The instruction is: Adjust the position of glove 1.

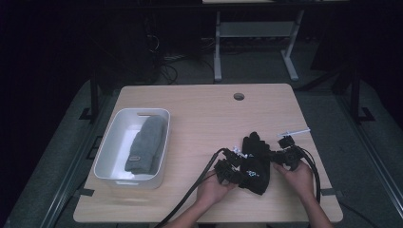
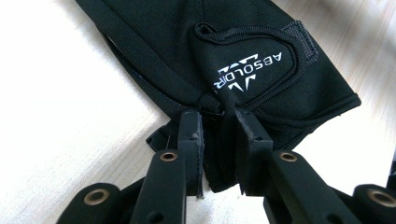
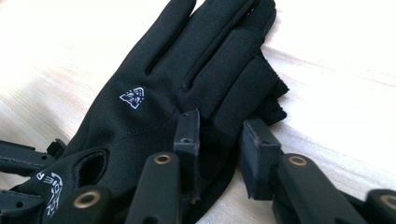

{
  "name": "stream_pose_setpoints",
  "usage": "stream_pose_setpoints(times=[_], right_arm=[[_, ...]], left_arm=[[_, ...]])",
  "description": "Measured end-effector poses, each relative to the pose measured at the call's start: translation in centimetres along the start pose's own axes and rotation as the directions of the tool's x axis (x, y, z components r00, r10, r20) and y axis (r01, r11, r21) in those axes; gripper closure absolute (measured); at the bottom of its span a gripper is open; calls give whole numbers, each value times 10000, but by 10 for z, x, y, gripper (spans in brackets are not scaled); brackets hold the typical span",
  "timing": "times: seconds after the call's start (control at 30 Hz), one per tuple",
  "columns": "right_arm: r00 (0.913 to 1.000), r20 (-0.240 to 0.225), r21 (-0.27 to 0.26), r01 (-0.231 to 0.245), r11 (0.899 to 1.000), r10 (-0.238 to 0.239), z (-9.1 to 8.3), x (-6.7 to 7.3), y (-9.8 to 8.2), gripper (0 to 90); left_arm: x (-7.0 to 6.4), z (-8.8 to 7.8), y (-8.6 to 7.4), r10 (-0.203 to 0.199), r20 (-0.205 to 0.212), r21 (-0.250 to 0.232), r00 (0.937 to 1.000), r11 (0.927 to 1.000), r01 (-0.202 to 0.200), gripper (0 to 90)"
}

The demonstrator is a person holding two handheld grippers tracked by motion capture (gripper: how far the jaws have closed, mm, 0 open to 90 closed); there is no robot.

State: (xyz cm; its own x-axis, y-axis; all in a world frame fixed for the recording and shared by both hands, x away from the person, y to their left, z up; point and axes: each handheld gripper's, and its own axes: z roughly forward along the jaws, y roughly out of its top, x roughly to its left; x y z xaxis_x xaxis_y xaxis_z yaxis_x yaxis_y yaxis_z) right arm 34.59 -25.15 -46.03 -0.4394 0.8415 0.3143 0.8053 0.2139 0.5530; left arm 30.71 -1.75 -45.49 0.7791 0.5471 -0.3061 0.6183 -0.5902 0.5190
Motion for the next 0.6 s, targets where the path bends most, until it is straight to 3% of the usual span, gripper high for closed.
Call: stream_pose_setpoints(times=[0.13, 0.6], right_arm=[[9998, 84, -54, 203, 9998, -203, -1, 2, 1, 739], [9997, 59, -101, 244, 9997, -243, -13, 7, 6, 759]], left_arm=[[2, -1, 0, -107, 176, -66, 9998, 9999, 108, 764], [4, -8, 0, 1, 370, -215, 9993, 9998, 7, 809]])
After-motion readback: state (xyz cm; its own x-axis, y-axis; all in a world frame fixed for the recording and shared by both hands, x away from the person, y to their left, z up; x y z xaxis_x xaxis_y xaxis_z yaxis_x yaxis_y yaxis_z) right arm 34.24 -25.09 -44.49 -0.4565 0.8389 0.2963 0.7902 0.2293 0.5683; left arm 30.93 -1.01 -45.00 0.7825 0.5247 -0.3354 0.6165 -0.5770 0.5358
